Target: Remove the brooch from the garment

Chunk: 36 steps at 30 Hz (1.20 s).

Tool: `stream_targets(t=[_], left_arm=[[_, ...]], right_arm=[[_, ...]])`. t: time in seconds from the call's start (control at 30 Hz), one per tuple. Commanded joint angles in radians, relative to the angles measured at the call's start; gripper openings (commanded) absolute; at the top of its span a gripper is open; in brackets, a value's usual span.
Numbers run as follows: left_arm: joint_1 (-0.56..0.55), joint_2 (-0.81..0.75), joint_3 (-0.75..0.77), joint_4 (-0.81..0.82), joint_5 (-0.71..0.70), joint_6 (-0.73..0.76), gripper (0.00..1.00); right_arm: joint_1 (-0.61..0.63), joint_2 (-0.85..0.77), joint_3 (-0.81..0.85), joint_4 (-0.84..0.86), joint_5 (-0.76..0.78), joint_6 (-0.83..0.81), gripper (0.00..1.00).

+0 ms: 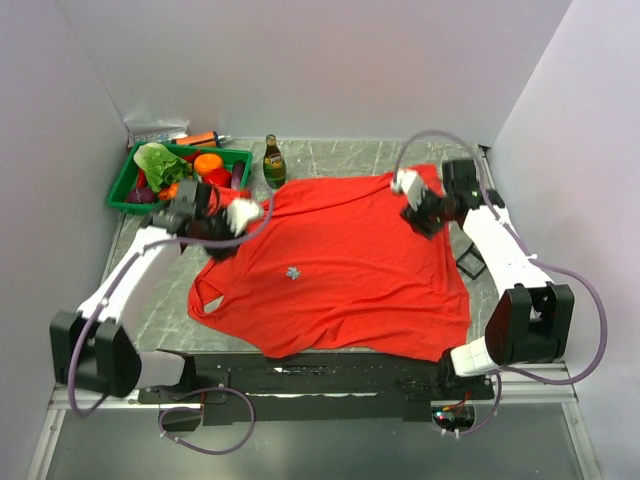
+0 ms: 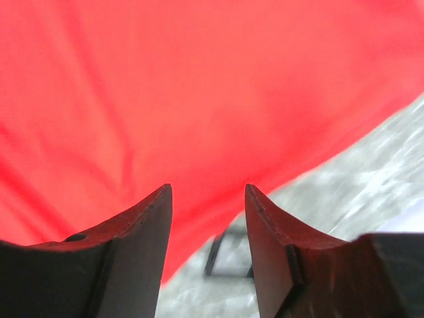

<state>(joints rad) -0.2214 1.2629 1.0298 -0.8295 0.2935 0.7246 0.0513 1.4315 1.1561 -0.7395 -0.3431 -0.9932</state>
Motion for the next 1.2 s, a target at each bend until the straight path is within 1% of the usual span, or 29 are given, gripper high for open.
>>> stream_targets(t=[0.0,0.07,0.1,0.13,0.17,0.2,0.27,0.3,0.37,0.4,0.47,0.5,0.6,0.63,0.73,0.83,0.93,1.17], left_arm=[[-0.027,0.145,0.168,0.13,0.272,-0.256,0.43],[-0.047,0.234,0.2,0.145,0.327,-0.306,0.39],[-0.053,0.266,0.234,0.154,0.343,-0.374,0.38],[-0.056,0.326,0.246,0.158,0.367,-0.408,0.36],[-0.061,0.349,0.254,0.164,0.418,-0.441,0.33],[-0.062,0.365,0.247,0.203,0.438,-0.515,0.32],[-0.07,0.385,0.201,0.256,0.452,-0.582,0.3],[-0.072,0.391,0.188,0.282,0.45,-0.638,0.3],[-0.076,0.418,0.162,0.316,0.453,-0.677,0.31],[-0.078,0.427,0.153,0.325,0.454,-0.712,0.32],[-0.082,0.458,0.144,0.343,0.455,-0.718,0.33],[-0.085,0.47,0.144,0.343,0.457,-0.764,0.33],[-0.098,0.547,0.162,0.334,0.458,-0.78,0.34],[-0.102,0.562,0.167,0.333,0.452,-0.781,0.36],[-0.127,0.61,0.202,0.3,0.428,-0.76,0.35],[-0.136,0.633,0.208,0.297,0.412,-0.769,0.34],[-0.141,0.653,0.205,0.287,0.392,-0.778,0.38],[-0.144,0.671,0.205,0.282,0.38,-0.786,0.38]], right_arm=[[0.053,0.073,0.158,-0.031,-0.192,0.281,0.55],[0.065,0.125,0.226,-0.029,-0.239,0.347,0.55],[0.073,0.142,0.258,-0.028,-0.247,0.411,0.55],[0.082,0.153,0.263,-0.02,-0.257,0.442,0.54],[0.088,0.167,0.261,0.03,-0.263,0.477,0.54],[0.096,0.171,0.254,0.051,-0.269,0.538,0.54],[0.14,0.184,0.254,0.081,-0.266,0.564,0.54],[0.157,0.185,0.251,0.086,-0.251,0.556,0.54],[0.197,0.185,0.248,0.095,-0.237,0.55,0.55],[0.202,0.19,0.248,0.098,-0.232,0.556,0.55],[0.205,0.201,0.252,0.1,-0.235,0.57,0.55],[0.205,0.204,0.252,0.103,-0.237,0.576,0.55],[0.205,0.205,0.249,0.104,-0.223,0.571,0.55],[0.205,0.202,0.246,0.104,-0.217,0.57,0.55],[0.206,0.193,0.237,0.103,-0.211,0.556,0.55],[0.205,0.185,0.232,0.106,-0.203,0.55,0.55],[0.205,0.187,0.228,0.106,-0.204,0.544,0.55],[0.205,0.199,0.234,0.109,-0.208,0.547,0.55]])
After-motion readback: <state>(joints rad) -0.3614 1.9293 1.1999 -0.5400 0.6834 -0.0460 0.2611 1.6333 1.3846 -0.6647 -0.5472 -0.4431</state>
